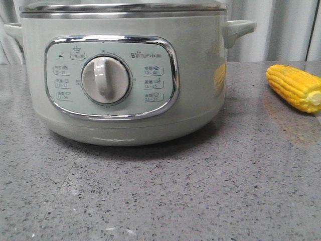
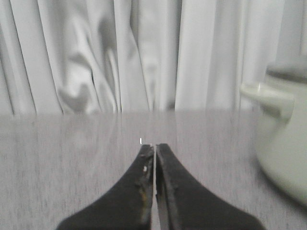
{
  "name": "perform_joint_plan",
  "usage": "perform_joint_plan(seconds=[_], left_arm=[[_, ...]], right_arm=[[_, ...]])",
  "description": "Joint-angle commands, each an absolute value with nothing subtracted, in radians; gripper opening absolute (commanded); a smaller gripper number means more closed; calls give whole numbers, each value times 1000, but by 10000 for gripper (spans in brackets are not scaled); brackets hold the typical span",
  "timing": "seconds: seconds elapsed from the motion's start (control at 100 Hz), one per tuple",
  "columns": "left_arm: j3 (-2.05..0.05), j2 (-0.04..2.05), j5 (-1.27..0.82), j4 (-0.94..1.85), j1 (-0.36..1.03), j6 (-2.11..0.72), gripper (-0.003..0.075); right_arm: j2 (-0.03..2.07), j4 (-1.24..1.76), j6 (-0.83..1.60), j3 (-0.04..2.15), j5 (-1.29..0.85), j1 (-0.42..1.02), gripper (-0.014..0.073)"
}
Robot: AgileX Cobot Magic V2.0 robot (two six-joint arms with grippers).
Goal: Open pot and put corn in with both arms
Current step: 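Grasp the silver knob of the glass lid with the left gripper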
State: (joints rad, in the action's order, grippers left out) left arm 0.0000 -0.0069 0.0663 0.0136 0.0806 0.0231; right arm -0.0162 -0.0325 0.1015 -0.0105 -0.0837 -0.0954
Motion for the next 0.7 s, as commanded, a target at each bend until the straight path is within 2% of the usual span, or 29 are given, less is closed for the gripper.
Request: perform_joint_plan(seconds=[0.0,0.2,0.38,0.51,0.69], left_arm=[[21,-35,220,22,89,35,-20],[-70,22,204,24,89,35,-21],[-249,185,193,24,89,35,-21],[-410,355,121,24,91,35,-20],[-567,566,122,24,91,35,-20]], right_arm=[[-31,-21,104,-27,38,-100,-64],[-21,16,104,6,115,-100,-64],[60,16,104,163,-94,-100,-64],[201,16,104,306,-230,-100,-64],[400,74,104,472,-266,-100,-64]])
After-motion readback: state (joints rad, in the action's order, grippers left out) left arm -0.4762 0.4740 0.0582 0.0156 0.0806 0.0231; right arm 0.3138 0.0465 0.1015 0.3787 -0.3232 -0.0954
